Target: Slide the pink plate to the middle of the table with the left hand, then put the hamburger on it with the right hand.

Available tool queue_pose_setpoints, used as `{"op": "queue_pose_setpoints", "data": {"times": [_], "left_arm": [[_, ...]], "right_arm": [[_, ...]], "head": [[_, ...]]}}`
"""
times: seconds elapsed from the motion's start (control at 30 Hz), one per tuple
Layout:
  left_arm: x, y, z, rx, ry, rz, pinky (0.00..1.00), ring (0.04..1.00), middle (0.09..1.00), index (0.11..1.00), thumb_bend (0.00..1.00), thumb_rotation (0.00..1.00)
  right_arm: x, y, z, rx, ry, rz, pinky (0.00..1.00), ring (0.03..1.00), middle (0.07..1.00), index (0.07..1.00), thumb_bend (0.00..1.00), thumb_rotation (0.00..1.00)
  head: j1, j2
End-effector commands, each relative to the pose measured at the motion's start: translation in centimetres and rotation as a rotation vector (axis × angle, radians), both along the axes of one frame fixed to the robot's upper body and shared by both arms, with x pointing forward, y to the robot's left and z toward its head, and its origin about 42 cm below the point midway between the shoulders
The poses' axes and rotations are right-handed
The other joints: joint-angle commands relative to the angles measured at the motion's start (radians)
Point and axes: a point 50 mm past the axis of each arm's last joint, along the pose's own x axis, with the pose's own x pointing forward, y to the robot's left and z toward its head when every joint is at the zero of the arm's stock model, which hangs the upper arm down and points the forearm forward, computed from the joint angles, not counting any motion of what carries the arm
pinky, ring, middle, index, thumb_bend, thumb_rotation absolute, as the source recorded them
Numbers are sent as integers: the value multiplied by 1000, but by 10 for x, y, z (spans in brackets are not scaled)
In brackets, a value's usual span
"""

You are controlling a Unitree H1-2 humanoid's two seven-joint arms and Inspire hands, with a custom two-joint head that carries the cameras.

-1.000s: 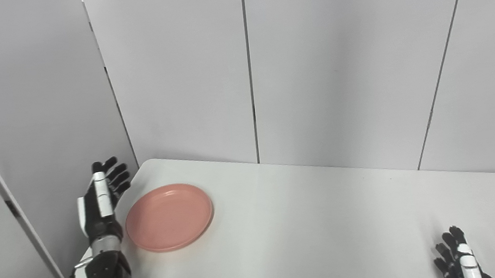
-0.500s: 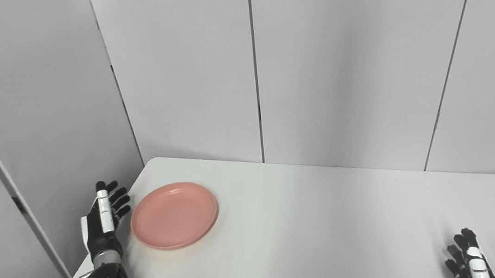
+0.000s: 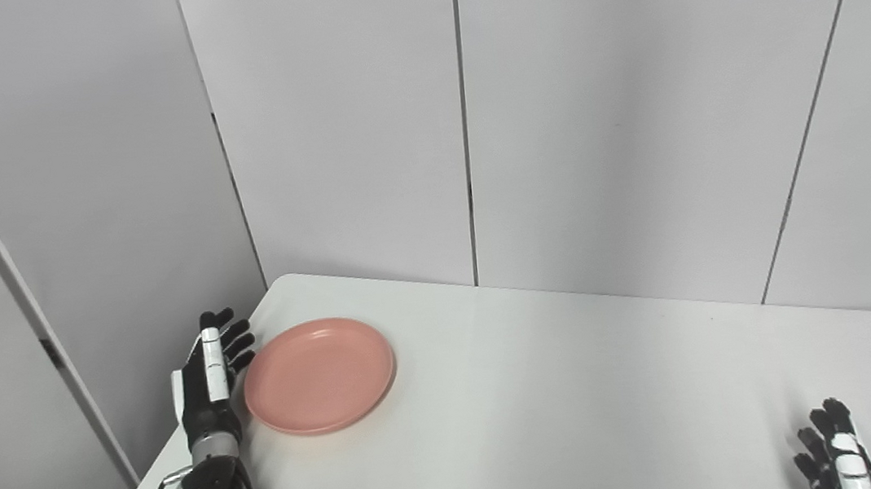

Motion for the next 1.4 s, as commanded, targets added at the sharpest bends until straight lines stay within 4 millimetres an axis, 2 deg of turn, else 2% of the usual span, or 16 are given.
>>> {"op": "queue_pose_setpoints", "data": {"times": [0.0,0.1,0.23,0.4,0.47,0.53,0.8,0.93,1.17,1.37], "left_arm": [[18,-30,7,-26,-25,-83,732,743,745,747,836,1000],[22,-43,7,-43,-28,-113,735,746,745,743,836,1000],[25,-63,5,-63,-34,-146,729,735,735,741,849,1000],[28,-89,4,-88,-36,-212,769,753,739,748,888,1000],[28,-100,3,-88,-39,-238,769,755,744,754,882,1000],[26,-112,2,-92,-42,-268,775,757,746,758,881,1000],[14,-150,-5,-116,-50,-349,743,761,751,748,861,1000],[3,-172,-8,-135,-34,-399,760,784,773,769,848,1000],[-13,-203,-18,-167,-8,-490,811,827,813,809,841,1000],[-30,-236,-29,-177,0,-573,846,860,852,850,841,1000]], "right_arm": [[4,4,18,3,-77,7,1000,1000,1000,1000,425,930],[3,5,20,2,-87,-4,1000,1000,1000,1000,409,909],[1,6,22,-19,-90,-6,1000,997,1000,1000,378,940],[1,8,24,1,-83,3,1000,1000,1000,1000,346,943],[3,8,25,-2,-76,16,1000,1000,1000,1000,389,993],[3,7,26,-5,-67,25,1000,1000,1000,1000,402,997],[-7,9,39,6,-38,53,1000,1000,1000,1000,345,1000],[-6,12,35,-1,-43,38,1000,1000,1000,1000,368,1000],[3,18,20,33,-34,43,1000,1000,1000,999,544,910],[0,25,20,52,-31,37,1000,1000,1000,1000,511,868]], "head": [[-2,2],[-11,6],[-25,12],[-32,19],[-44,26],[-62,33],[-131,58],[-207,83],[-291,104],[-368,120]]}}
